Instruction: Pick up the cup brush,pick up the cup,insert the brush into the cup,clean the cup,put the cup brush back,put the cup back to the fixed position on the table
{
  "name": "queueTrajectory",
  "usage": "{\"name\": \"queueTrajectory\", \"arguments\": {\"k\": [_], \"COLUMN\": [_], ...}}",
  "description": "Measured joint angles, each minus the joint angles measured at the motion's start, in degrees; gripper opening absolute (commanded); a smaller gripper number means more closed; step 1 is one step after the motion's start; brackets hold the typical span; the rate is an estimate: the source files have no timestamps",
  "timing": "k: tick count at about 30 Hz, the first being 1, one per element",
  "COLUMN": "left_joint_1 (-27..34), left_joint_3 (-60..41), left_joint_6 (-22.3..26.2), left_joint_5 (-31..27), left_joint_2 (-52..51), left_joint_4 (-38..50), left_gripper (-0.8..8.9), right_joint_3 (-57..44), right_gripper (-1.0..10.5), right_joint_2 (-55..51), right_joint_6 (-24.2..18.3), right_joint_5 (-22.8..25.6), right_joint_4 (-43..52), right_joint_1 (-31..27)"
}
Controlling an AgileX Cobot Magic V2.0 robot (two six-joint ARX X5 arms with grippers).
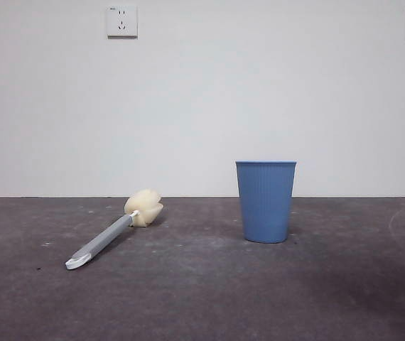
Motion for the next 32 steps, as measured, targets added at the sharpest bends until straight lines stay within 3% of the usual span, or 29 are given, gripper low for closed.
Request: {"name": "queueTrajectory", "arguments": {"k": [5,10,19,23,28,32], "left_joint_1": [0.0,0.0,0.0,0.0,0.0,0.0], "left_joint_3": [0.0,2.1,12.9,18.6,26.1,31.8], "left_joint_6": [-2.3,-7.9,-12.7,-13.1,-12.0,-9.5], "left_joint_5": [1.3,4.0,8.5,13.0,18.3,22.8], "left_joint_2": [0.0,0.0,3.2,6.2,10.3,13.2], "left_joint_4": [1.0,0.1,-5.5,-10.5,-16.4,-22.0], "left_gripper": [-0.08,-0.07,-0.07,-0.07,-0.07,-0.07], "right_joint_3": [-0.1,2.1,15.1,21.7,30.6,36.9], "right_gripper": [-0.1,-0.1,-0.1,-0.1,-0.1,-0.1], "right_joint_2": [0.0,0.6,6.8,11.8,17.8,21.2], "right_joint_6": [4.4,8.5,9.9,7.9,2.4,-2.1], "right_joint_5": [-0.2,-5.4,-12.8,-19.8,-30.1,-34.1], "right_joint_4": [1.4,0.9,-1.0,-5.3,-13.2,-19.8], "right_joint_1": [0.0,0.0,0.0,0.0,0.1,1.2]}}
